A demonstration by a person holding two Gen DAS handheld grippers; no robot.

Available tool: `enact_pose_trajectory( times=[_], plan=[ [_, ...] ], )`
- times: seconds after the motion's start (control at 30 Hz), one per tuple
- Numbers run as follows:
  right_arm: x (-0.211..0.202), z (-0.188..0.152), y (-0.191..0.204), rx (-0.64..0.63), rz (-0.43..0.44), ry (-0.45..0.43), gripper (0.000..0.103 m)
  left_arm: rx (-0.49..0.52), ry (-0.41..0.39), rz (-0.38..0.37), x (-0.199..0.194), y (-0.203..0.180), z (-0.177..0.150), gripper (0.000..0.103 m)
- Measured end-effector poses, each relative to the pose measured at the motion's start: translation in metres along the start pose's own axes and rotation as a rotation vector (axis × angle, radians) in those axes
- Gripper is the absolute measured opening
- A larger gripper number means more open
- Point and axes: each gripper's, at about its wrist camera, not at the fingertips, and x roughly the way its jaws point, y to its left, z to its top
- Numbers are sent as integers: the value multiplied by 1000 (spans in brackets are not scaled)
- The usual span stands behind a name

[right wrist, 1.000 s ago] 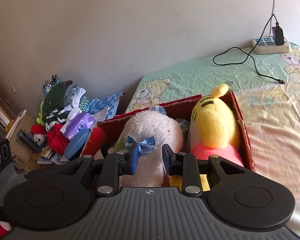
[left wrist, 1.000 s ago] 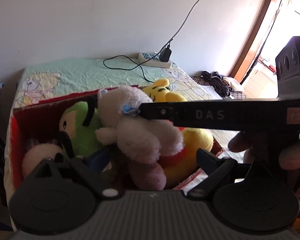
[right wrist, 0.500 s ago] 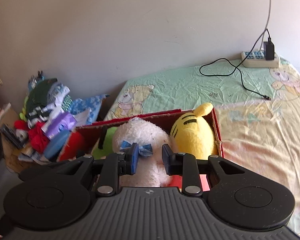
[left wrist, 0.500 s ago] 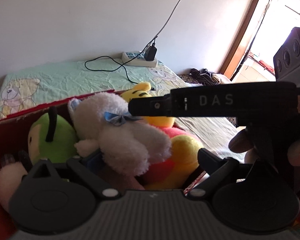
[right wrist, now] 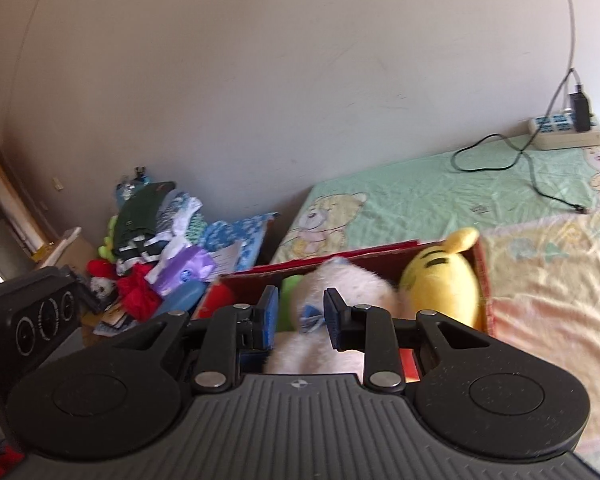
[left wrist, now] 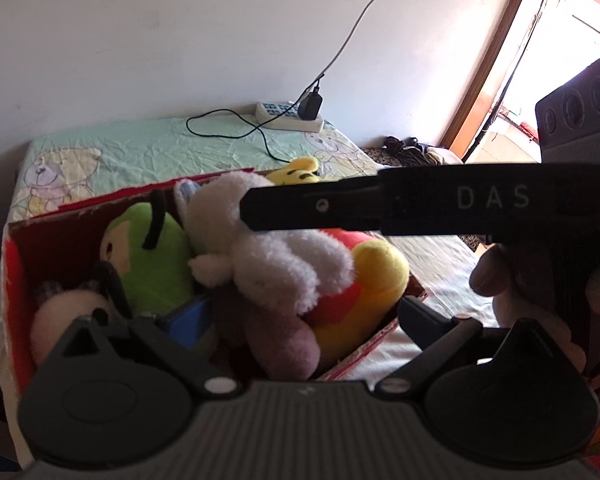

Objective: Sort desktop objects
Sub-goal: 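Lower the white bunny into the red box and open both grippers, then raise both grippers up out of the red box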

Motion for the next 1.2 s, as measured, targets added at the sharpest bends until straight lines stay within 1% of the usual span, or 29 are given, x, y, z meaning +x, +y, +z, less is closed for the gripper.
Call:
enact_pose_trajectory(
  times=[0.2, 0.23, 0.27, 0.3, 0.37, 0.4, 0.43, 0.57, 0.67, 0.8, 0.83, 0.9, 1.0, 1.03, 1.07, 1.13, 1.2],
  plan=[
    [15, -5, 13, -33, 51, 72, 29, -38, -9, 48, -19, 8, -13, 99],
    [20, -7, 14, -43, 32, 95, 29, -46, -11, 53, -20, 8, -14, 99],
    [25, -9, 14, -57, -8, 112, 27, -52, -13, 58, -21, 8, -15, 99],
    [28, -11, 14, -66, -36, 125, 23, -56, -15, 64, -21, 8, -14, 99],
    [32, -14, 8, -63, -66, 144, 4, -55, -16, 79, -21, 7, -14, 99],
    [34, -15, 5, -58, -96, 148, 0, -56, -15, 83, -20, 6, -14, 99],
    [36, -16, 2, -57, -116, 154, 0, -59, -13, 84, -21, 5, -15, 99],
    [34, -21, -7, -12, -123, 140, 0, -58, -21, 83, -22, 2, -16, 99],
    [32, -24, -1, -61, -181, 96, 0, -52, -19, 88, -22, 1, -18, 99],
    [35, -28, 0, -78, -210, 82, 0, -51, -5, 104, -22, 0, -24, 99],
    [36, -27, 1, -71, -206, 91, 0, -51, -2, 108, -22, 1, -25, 99],
    [31, -25, 1, -34, -156, 85, 0, -49, -1, 119, -24, 1, -26, 99],
    [24, -25, 1, -14, -135, 67, 0, -52, -1, 131, -25, 3, -26, 99],
    [22, -26, 2, -4, -123, 56, 3, -54, -2, 135, -25, 3, -25, 99],
    [19, -27, 2, 8, -112, 47, 9, -53, -2, 137, -25, 4, -23, 99],
    [15, -28, 5, 14, -95, 29, 15, -47, -3, 146, -23, 4, -20, 99],
    [12, -30, 10, -4, -101, 21, 16, -39, -5, 159, -22, 4, -15, 99]
  ],
)
